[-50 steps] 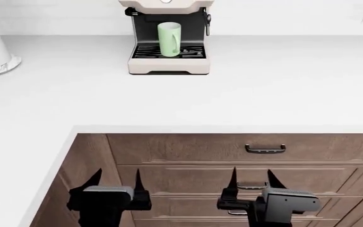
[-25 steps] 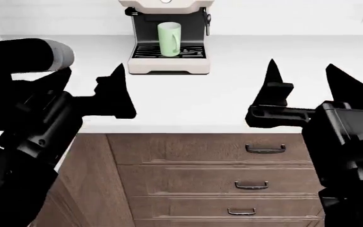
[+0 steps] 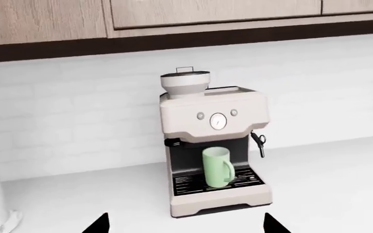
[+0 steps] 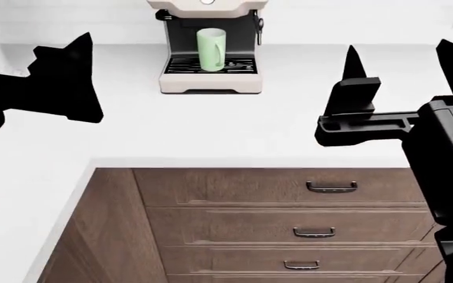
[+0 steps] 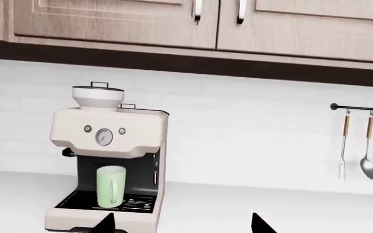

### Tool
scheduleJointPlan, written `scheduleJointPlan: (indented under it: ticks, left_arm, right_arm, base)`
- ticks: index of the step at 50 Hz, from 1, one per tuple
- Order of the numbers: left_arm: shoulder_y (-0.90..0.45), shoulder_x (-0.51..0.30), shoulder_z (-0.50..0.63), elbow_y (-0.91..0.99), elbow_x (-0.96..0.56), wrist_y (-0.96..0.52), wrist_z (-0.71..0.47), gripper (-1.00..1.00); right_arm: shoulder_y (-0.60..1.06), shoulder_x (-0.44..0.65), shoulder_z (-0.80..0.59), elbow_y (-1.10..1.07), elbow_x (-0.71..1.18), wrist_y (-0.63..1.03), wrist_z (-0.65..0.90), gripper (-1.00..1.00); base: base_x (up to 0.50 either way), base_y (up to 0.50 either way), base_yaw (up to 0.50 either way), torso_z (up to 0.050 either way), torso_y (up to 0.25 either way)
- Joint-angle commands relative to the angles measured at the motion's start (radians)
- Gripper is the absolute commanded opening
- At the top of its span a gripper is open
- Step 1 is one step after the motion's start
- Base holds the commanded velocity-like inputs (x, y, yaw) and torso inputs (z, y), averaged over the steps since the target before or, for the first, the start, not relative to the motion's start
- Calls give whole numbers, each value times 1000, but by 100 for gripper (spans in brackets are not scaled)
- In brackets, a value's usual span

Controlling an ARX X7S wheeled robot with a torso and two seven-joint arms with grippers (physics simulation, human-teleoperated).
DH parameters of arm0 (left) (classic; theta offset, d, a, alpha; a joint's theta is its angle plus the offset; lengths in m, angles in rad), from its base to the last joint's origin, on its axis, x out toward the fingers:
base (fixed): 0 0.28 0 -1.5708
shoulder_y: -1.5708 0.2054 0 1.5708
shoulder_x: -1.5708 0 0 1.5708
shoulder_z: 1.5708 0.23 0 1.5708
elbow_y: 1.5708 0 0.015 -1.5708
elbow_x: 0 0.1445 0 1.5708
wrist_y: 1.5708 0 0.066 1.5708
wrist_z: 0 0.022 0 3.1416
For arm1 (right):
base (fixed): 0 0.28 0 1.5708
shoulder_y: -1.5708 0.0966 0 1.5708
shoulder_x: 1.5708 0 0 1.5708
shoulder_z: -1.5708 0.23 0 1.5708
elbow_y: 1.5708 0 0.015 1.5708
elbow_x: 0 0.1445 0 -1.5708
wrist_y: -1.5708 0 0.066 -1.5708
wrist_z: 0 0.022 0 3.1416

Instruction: Pick the mug from under the coffee machine dispenser and place it on the counter.

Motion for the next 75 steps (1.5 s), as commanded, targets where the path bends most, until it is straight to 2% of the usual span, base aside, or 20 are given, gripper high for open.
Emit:
scheduleJointPlan:
  ticks: [1,75]
  left_arm:
    - [-30,-46,-6,-5,-35,-13,-3,100]
    - [-90,-74,68,-11,7,24,44,100]
  right_arm:
    - [38,-13,-22,18,-7,1,-16,100]
    - [64,39,-27,2,30,-23,-4,100]
  base:
    - [184,0,0,0,0]
    - [204,0,0,0,1]
